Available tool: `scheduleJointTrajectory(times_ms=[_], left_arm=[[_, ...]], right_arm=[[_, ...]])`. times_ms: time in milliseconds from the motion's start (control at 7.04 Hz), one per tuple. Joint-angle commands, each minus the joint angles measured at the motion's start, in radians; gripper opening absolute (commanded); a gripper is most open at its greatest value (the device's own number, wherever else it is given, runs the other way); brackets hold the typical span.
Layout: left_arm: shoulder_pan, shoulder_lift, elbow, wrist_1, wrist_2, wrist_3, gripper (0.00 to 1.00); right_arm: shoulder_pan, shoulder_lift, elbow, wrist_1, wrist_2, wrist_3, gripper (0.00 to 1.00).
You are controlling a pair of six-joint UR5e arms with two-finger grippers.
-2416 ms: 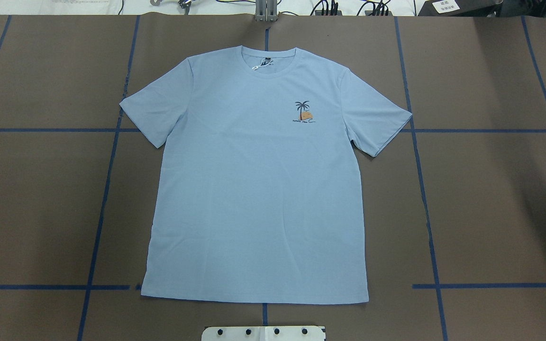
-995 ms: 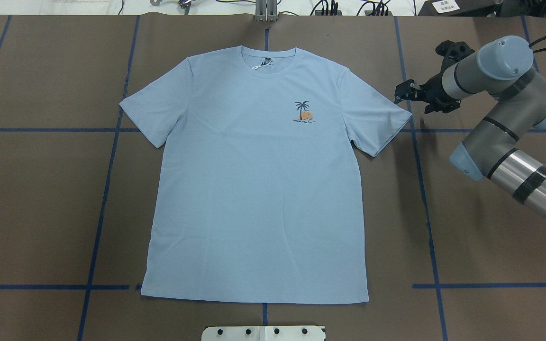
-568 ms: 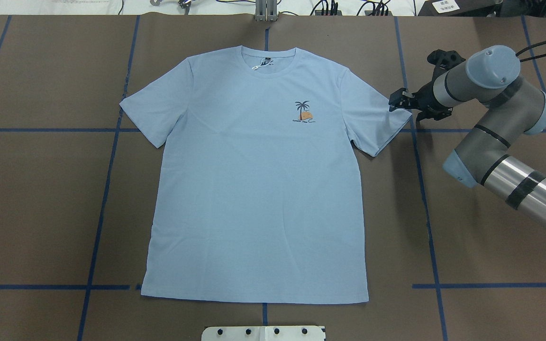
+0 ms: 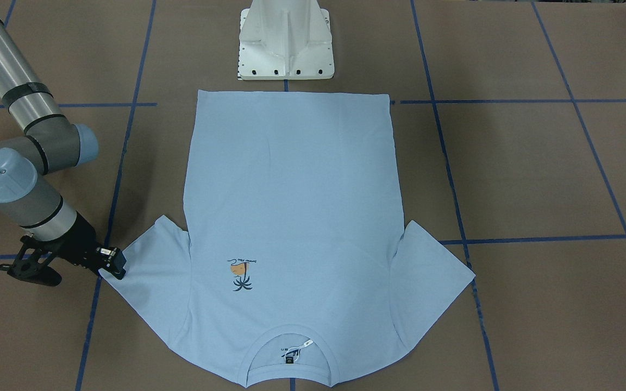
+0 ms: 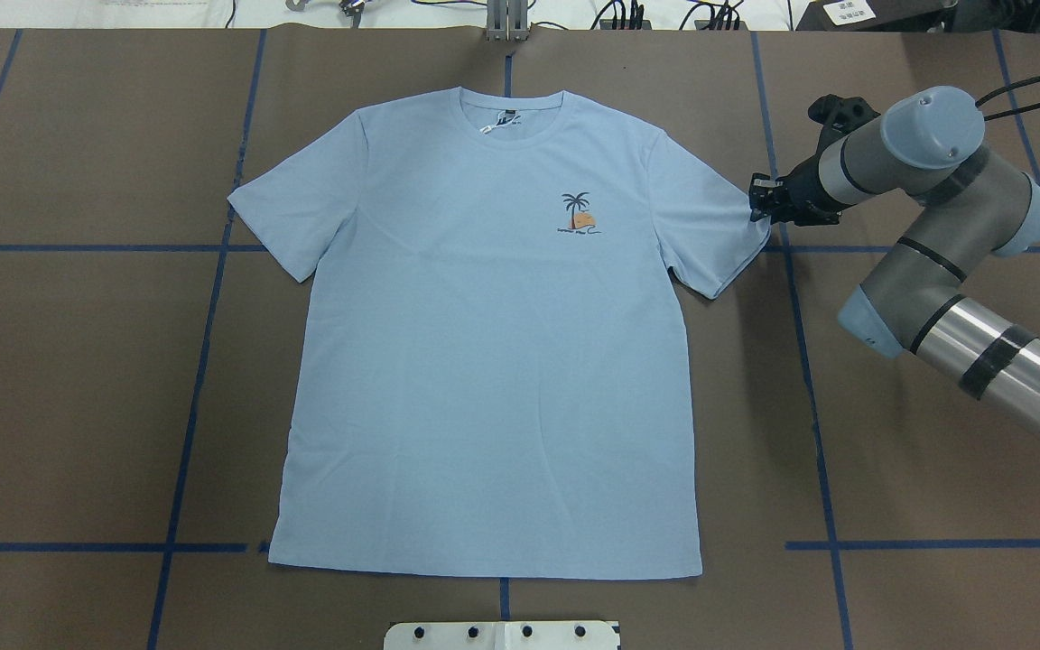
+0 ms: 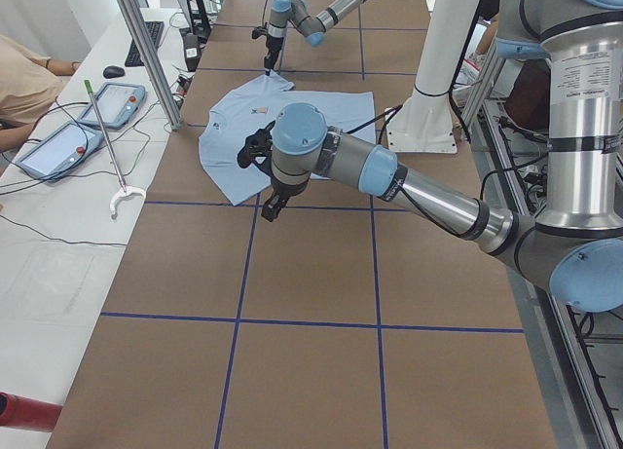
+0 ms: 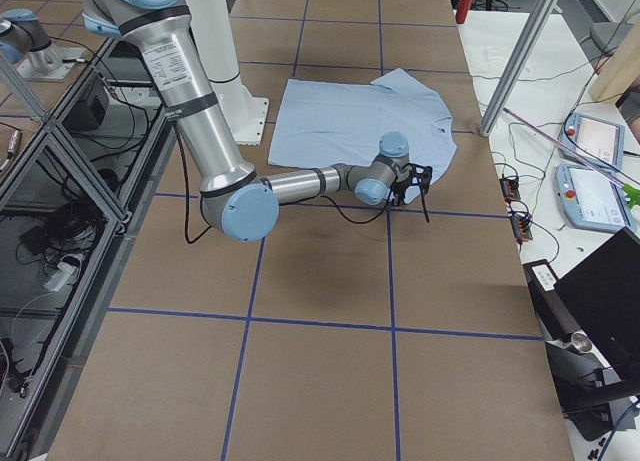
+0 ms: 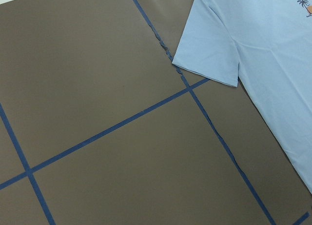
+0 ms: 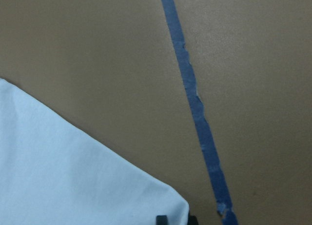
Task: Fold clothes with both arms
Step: 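Fold the grasped sleeve inward over the shirt body toward the collar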
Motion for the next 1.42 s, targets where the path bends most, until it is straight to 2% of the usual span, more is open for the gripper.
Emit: scheduleJointTrajectory(times_ms=[0, 142, 284, 426, 568, 853, 995, 1137, 1279], left_arm=[[0.000, 0.001, -0.006, 0.000, -0.001, 0.000, 1.00], [0.000, 0.001, -0.004, 0.000, 0.000, 0.000, 1.00], [0.000, 0.004, -0.009, 0.000, -0.003, 0.000, 1.00], [0.000, 0.010, -0.010, 0.002, -0.021, 0.000, 1.00], [0.000, 0.011, -0.009, 0.002, -0.023, 0.000, 1.00], [0.000, 0.011, -0.010, 0.000, -0.023, 0.002, 1.00], [0.000, 0.013, -0.016, 0.000, -0.023, 0.000, 1.00], [0.000, 0.013, -0.015, 0.000, -0.023, 0.000, 1.00], [0.000, 0.011, -0.003, 0.000, -0.024, 0.002, 1.00]], right_arm=[[-0.042, 0.056, 0.012, -0.001, 0.003, 0.133, 0.00], [-0.052, 0.072, 0.025, -0.005, 0.003, 0.139, 0.00], [-0.072, 0.136, 0.026, -0.045, -0.002, 0.179, 0.00], [-0.087, 0.243, 0.020, -0.150, -0.008, 0.226, 0.00], [-0.099, 0.311, 0.016, -0.234, -0.063, 0.268, 0.00], [-0.113, 0.349, -0.049, -0.231, -0.091, 0.268, 0.00], [-0.116, 0.357, -0.063, -0.215, -0.108, 0.258, 0.17], [-0.142, 0.377, -0.076, -0.212, -0.144, 0.259, 0.98], [-0.158, 0.385, -0.080, -0.212, -0.166, 0.257, 1.00]])
